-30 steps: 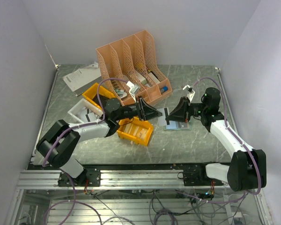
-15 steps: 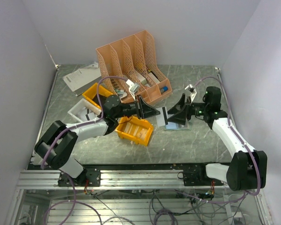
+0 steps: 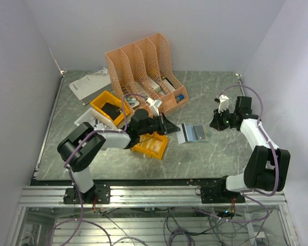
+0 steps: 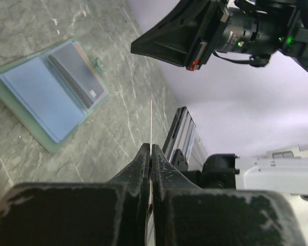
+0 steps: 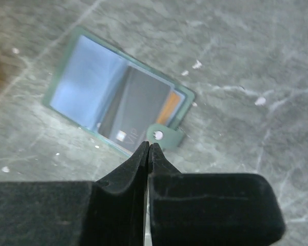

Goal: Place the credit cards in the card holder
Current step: Insert the credit card into the card holder.

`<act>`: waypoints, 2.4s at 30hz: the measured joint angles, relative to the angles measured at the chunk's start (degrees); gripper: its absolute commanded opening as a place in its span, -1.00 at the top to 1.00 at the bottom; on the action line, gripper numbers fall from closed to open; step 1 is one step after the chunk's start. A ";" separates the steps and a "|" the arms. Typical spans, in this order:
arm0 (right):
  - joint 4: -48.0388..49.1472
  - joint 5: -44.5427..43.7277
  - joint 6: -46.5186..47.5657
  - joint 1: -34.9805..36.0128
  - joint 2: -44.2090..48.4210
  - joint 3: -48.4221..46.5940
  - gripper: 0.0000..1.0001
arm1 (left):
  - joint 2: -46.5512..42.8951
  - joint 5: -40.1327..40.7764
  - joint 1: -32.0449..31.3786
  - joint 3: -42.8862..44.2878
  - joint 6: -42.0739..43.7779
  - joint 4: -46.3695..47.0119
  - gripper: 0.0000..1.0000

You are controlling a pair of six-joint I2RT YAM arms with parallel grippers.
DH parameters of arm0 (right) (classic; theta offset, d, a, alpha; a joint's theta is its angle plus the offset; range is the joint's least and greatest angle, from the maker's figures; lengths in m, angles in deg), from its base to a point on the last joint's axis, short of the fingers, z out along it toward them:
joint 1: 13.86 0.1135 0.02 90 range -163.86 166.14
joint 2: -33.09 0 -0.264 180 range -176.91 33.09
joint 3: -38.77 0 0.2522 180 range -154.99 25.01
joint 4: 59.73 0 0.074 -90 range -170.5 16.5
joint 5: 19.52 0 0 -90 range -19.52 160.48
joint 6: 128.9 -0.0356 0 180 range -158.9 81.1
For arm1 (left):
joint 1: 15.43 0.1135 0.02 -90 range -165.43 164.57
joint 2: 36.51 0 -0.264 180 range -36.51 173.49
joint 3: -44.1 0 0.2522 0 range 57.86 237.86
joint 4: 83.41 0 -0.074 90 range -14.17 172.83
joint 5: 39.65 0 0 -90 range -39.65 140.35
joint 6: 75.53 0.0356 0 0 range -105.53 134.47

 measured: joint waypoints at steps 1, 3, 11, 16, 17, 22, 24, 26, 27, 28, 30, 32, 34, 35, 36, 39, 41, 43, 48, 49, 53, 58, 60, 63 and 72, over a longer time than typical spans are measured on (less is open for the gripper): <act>-0.50 -1.75 0.55 -0.04 -0.50 0.00 1.00 | 0.85 2.01 -1.01 0.83 -0.42 -1.11 0.86; -0.74 -4.20 1.25 -0.04 -1.20 0.00 1.00 | 2.47 4.79 -2.54 2.34 -1.18 -1.79 0.86; -0.70 -9.60 1.46 -0.04 -7.48 0.00 1.00 | 13.00 14.32 -6.99 9.42 -5.70 -3.15 0.86; 0.02 -11.45 0.44 -0.04 -11.08 -0.02 1.00 | 16.92 19.21 -7.82 12.46 -7.19 -5.75 0.86; 0.00 -11.43 0.31 -0.04 -11.72 -0.07 1.00 | 17.68 19.78 -7.82 13.66 -7.34 -5.95 0.86; 0.02 -11.47 -0.33 0.31 -13.86 -0.11 1.00 | 20.50 20.87 -7.87 16.96 -7.80 -7.43 0.86; 0.15 -11.47 -0.59 0.44 -14.27 -0.11 1.00 | 21.33 21.11 -7.87 18.12 -7.80 -8.92 0.86; 0.35 -11.54 -0.81 0.50 -14.53 -0.11 1.00 | 21.90 21.38 -7.89 19.21 -7.78 -10.45 0.86; 0.46 -11.63 -0.94 0.50 -14.60 -0.11 1.00 | 22.08 21.49 -7.89 19.58 -7.78 -10.99 0.86; 0.57 -11.69 -1.03 0.50 -14.71 -0.11 1.00 | 22.18 21.62 -7.89 19.96 -7.78 -11.58 0.86; 0.79 -11.76 -1.25 0.52 -14.99 -0.13 1.00 | 22.51 21.70 -7.89 20.81 -7.76 -12.76 0.86; 0.92 -11.89 -1.53 0.55 -15.15 -0.13 1.00 | 22.86 21.79 -7.89 21.68 -7.74 -13.73 0.87; 0.96 -12.02 -1.84 0.57 -15.17 -0.13 1.00 | 23.28 21.84 -7.89 22.38 -7.76 -14.23 0.86; 0.96 -12.13 -1.90 0.57 -15.19 -0.13 1.00 | 23.41 21.86 -7.89 22.53 -7.76 -14.60 0.86; 1.01 -12.15 -1.97 0.57 -15.21 -0.13 1.00 | 23.52 21.86 -7.89 22.71 -7.76 -14.95 0.86; 1.11 -12.22 -2.08 0.57 -15.34 -0.13 1.00 | 23.69 21.94 -7.89 23.12 -7.74 -15.74 0.86; 1.14 -12.31 -2.10 0.57 -15.61 -0.22 1.00 | 23.69 22.08 -7.87 23.17 -7.74 -16.09 0.86; 1.25 -12.31 -2.12 0.55 -15.65 -0.26 1.00 | 23.69 22.25 -7.87 23.17 -7.74 -16.41 0.86; 1.27 -12.31 -2.14 0.57 -15.65 -0.26 1.00 | 23.85 22.27 -7.80 23.69 -7.78 -17.35 0.86; 1.27 -12.31 -2.14 0.57 -15.67 -0.26 1.00 | 23.96 22.27 -7.78 24.06 -7.78 -17.68 0.86; 1.27 -12.31 -2.14 0.57 -15.80 -0.42 1.00 | 24.06 22.27 -7.43 25.35 -7.76 -19.41 0.86; 1.27 -12.31 -2.14 0.57 -15.87 -0.50 1.00 | 24.20 22.23 -6.95 25.99 -7.76 -20.98 0.86; 1.27 -12.31 -2.14 0.57 -15.87 -0.50 1.00 | 24.22 22.16 -6.71 25.99 -7.76 -21.20 0.86; 1.27 -12.31 -2.14 0.57 -15.87 -0.50 1.00 | 24.22 21.81 -6.23 25.99 -7.76 -21.33 0.86; 1.27 -12.31 -2.12 0.57 -15.87 -0.50 1.00 | 25.83 19.15 -5.60 27.28 -7.91 -21.57 0.86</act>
